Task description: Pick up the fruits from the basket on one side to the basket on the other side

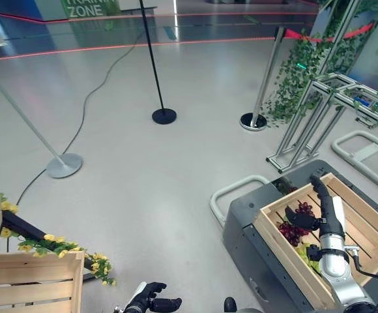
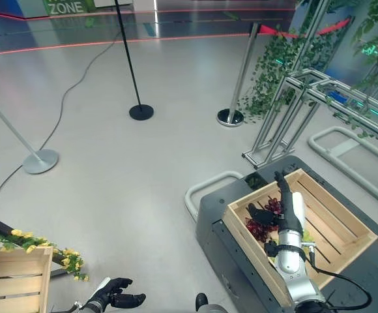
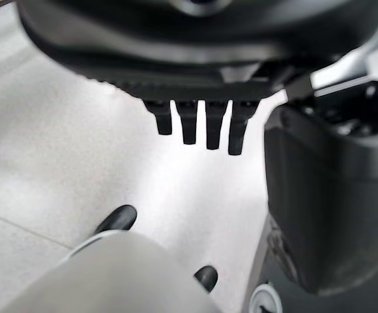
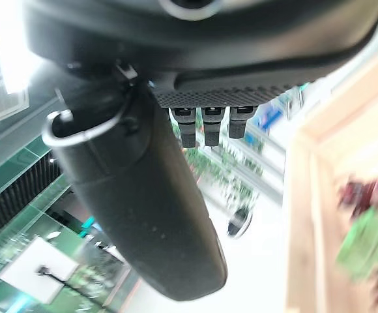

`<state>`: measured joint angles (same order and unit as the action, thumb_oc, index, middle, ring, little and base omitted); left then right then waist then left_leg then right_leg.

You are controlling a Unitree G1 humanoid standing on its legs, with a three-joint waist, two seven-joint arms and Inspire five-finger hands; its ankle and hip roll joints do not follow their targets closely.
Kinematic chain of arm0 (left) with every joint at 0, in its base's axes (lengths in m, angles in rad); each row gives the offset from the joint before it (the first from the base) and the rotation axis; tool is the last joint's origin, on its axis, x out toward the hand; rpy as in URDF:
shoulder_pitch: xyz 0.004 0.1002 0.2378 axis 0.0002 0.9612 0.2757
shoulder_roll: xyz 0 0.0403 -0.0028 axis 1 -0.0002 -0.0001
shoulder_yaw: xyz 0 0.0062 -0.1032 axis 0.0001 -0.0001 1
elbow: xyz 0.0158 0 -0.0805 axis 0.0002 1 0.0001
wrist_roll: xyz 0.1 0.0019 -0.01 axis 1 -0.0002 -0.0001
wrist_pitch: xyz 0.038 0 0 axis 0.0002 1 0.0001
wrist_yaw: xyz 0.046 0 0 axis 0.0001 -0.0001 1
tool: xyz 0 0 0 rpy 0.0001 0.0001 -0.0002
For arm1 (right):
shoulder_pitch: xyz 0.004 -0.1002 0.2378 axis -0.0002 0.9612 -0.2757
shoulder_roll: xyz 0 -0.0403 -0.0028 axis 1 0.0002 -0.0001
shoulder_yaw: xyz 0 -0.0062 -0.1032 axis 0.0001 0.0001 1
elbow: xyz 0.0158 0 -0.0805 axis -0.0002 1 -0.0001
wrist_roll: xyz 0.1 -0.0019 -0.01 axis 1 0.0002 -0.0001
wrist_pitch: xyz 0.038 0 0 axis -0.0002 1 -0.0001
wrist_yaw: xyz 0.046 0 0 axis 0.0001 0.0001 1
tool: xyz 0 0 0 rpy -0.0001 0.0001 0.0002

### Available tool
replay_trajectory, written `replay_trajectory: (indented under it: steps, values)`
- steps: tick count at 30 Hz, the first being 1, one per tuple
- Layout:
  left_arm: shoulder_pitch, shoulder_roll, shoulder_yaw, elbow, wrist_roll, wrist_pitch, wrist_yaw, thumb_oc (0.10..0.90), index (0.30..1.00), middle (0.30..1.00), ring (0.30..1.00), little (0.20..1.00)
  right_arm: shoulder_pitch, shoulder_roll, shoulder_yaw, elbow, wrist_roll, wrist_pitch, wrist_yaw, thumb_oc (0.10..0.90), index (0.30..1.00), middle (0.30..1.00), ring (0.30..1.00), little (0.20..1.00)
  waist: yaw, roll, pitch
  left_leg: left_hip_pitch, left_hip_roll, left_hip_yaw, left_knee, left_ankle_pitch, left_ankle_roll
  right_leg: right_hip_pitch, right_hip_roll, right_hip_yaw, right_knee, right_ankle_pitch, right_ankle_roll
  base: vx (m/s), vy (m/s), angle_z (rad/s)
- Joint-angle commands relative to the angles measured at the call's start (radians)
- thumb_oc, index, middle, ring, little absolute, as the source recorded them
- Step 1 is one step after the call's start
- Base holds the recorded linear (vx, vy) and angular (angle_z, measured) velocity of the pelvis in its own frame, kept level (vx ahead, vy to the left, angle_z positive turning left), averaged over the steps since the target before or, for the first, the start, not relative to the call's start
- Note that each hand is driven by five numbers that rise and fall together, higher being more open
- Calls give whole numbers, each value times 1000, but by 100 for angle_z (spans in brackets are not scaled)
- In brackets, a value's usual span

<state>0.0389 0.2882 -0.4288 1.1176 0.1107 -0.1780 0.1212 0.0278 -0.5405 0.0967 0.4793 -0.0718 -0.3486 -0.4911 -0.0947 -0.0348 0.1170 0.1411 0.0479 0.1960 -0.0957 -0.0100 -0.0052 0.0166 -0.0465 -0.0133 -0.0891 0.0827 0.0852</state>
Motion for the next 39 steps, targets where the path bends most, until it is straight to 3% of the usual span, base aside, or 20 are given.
replay_trajectory:
  steps: [1, 4, 6, 8, 9, 11, 12, 14, 15, 16, 17, 18, 20, 24, 25, 33, 39]
  values:
    - [-65, -9, -51, -19, 5, -21, 23, 800, 900, 900, 900, 900, -150, -104, -75, -111, -106, 14, -153, 800, 900, 900, 900, 900, -6, -12, 45, -55, -4, -21, 8, -12, 16, -29, -21, 0, 2, 41, 34, -184, -39, -24]
    - [-78, 9, -55, -37, -26, -38, 54, 800, 900, 900, 900, 900, -270, -171, -37, -86, -165, 78, -169, 800, 900, 900, 900, 900, 30, -13, 99, -67, 13, 63, 16, -1, 14, -64, -69, -159, 71, 35, 61, -158, -78, -36]
    - [-85, 31, -41, -43, -57, -56, 71, 800, 900, 900, 900, 900, -361, -202, 25, -54, -191, 117, -167, 800, 900, 900, 900, 900, 61, -19, 128, -85, 28, 102, 44, 1, 13, -78, -88, -229, 106, 27, 68, -130, -160, -101]
    - [-103, 54, -38, -45, -146, -65, 69, 800, 900, 900, 900, 900, -405, -241, 84, -11, -204, 145, -169, 800, 900, 900, 900, 900, 71, -29, 146, -112, 36, 81, 84, -10, 11, -72, -77, -218, 99, 16, 54, 11, -297, -80]
    - [-120, 63, 6, -38, -284, -78, 58, 800, 900, 900, 900, 900, -423, -273, 115, 9, -229, 163, -162, 800, 900, 900, 900, 900, 79, -39, 153, -135, 40, 76, 143, -27, 6, -68, -73, -224, 101, 3, 36, 50, -320, -17]
    - [-130, 65, 33, -36, -315, -85, 54, 800, 900, 900, 900, 900, -435, -288, 127, 19, -242, 169, -157, 800, 900, 900, 900, 900, 81, -45, 154, -149, 39, 78, 188, -44, 4, -70, -75, -232, 106, -2, 27, 18, -184, 10]
    - [-144, 70, 83, -46, -344, -102, 41, 800, 900, 900, 900, 900, -467, -335, 155, 49, -270, 179, -140, 800, 900, 900, 900, 900, 88, -63, 164, -206, 36, 73, 363, -100, -11, -80, -91, -259, 132, -19, -2, 5, -151, 28]
    - [-153, 65, 88, -70, -349, -112, 44, 800, 900, 900, 900, 900, -505, -384, 184, 83, -263, 177, -125, 800, 900, 900, 900, 900, 104, -62, 195, -298, 37, 14, 521, -73, -43, -84, -95, -265, 169, -37, -30, -23, -51, 25]
    - [-157, 58, 84, -86, -360, -123, 54, 800, 900, 900, 900, 900, -542, -408, 215, 112, -254, 167, -117, 800, 900, 900, 900, 900, 120, -50, 225, -358, 23, -58, 570, -44, -54, -95, -90, -244, 212, -58, -46, -49, 135, 16]
    - [-161, 49, 80, -104, -381, -128, 62, 800, 900, 900, 900, 900, -599, -418, 252, 152, -266, 172, -104, 800, 900, 900, 900, 900, 138, -33, 249, -384, 22, -109, 521, -9, -58, -113, -85, -215, 262, -79, -54, -39, 148, 3]
    - [-162, 48, 80, -107, -383, -129, 63, 800, 900, 900, 900, 900, -611, -419, 259, 160, -267, 172, -102, 800, 900, 900, 900, 900, 139, -32, 251, -387, 22, -115, 503, 1, -58, -117, -86, -213, 267, -81, -54, -38, 159, -30]
    - [-172, 45, 73, -129, -383, -130, 66, 800, 900, 900, 900, 900, -655, -426, 287, 198, -277, 176, -101, 800, 900, 900, 900, 900, 155, -11, 264, -404, 49, -134, 421, 64, -75, -124, -70, -207, 293, -104, -58, -47, 93, -48]
    - [-184, 54, 54, -155, -361, -120, 54, 800, 900, 900, 900, 900, -705, -439, 312, 251, -261, 167, -93, 800, 900, 900, 900, 900, 162, -7, 274, -389, 45, -98, 431, -19, -34, -180, -102, -238, 384, -143, -60, -47, 96, -44]
    - [-199, 75, 29, -165, -362, -114, 50, 800, 900, 900, 900, 900, -743, -464, 339, 257, -287, 199, -94, 800, 900, 900, 900, 900, 159, 0, 301, -453, 37, -98, 532, -61, -24, -277, -127, -242, 502, -153, -53, -48, 50, -10]
    - [-209, 84, 23, -159, -376, -111, 45, 800, 900, 900, 900, 900, -776, -469, 360, 285, -315, 213, -89, 800, 900, 900, 900, 900, 164, 6, 317, -489, 21, -114, 597, -111, -21, -312, -127, -225, 555, -180, -45, 8, 13, 23]
    - [-175, 100, 40, -197, -414, -111, 28, 800, 900, 900, 900, 900, -840, -535, 404, 317, -356, 264, 7, 800, 900, 900, 900, 900, 170, 39, 344, -610, 2, -124, 716, -153, -1, -428, -139, -218, 679, -219, -71, -7, 13, 4]
    - [-164, 111, 60, -227, -430, -118, 26, 800, 900, 900, 900, 900, -851, -568, 399, 310, -368, 245, 37, 800, 900, 900, 900, 900, 170, 48, 360, -666, -1, -118, 774, -167, 17, -490, -151, -216, 747, -230, -76, -26, 6, 2]
